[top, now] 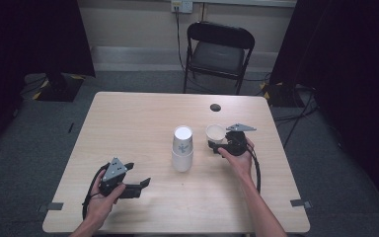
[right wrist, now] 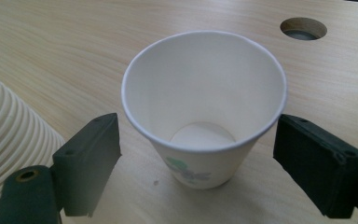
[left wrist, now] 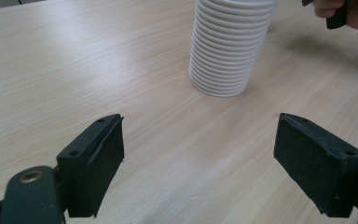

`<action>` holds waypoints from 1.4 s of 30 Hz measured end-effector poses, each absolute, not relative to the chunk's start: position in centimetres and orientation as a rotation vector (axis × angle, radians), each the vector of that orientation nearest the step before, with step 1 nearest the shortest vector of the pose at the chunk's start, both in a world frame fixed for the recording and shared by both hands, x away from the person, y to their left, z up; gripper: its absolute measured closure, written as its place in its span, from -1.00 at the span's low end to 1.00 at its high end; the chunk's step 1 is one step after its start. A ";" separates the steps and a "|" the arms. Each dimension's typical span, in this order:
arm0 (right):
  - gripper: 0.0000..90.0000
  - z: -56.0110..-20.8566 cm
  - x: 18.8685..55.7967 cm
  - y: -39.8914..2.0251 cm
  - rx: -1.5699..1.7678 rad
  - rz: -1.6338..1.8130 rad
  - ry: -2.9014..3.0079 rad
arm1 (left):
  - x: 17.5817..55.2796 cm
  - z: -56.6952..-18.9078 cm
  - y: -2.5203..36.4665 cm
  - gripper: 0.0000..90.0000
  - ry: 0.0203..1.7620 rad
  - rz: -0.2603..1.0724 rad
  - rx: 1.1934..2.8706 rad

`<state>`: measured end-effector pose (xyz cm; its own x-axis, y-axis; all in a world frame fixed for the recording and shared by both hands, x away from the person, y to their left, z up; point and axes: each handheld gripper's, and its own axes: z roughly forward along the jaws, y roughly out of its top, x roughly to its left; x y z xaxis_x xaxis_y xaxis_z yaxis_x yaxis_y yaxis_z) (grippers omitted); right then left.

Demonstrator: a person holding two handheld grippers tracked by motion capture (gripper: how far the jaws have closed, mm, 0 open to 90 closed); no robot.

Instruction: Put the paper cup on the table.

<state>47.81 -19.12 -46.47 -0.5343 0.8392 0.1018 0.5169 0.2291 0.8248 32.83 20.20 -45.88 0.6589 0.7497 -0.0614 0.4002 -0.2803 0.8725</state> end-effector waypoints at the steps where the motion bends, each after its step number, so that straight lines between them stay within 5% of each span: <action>1: -0.68 -46.4 47.6 -19.3 1.254 1.221 2.141 | 32.8 -45.9 20.2 -0.65 0.904 0.452 1.905; 28: -0.65 -43.1 40.4 -22.2 1.189 1.239 2.175 | 33.1 -46.1 20.5 -0.65 0.930 0.439 1.894; 42: -0.64 -44.3 35.4 -23.8 1.207 1.222 2.219 | 33.5 -46.3 20.6 -0.65 0.923 0.464 1.926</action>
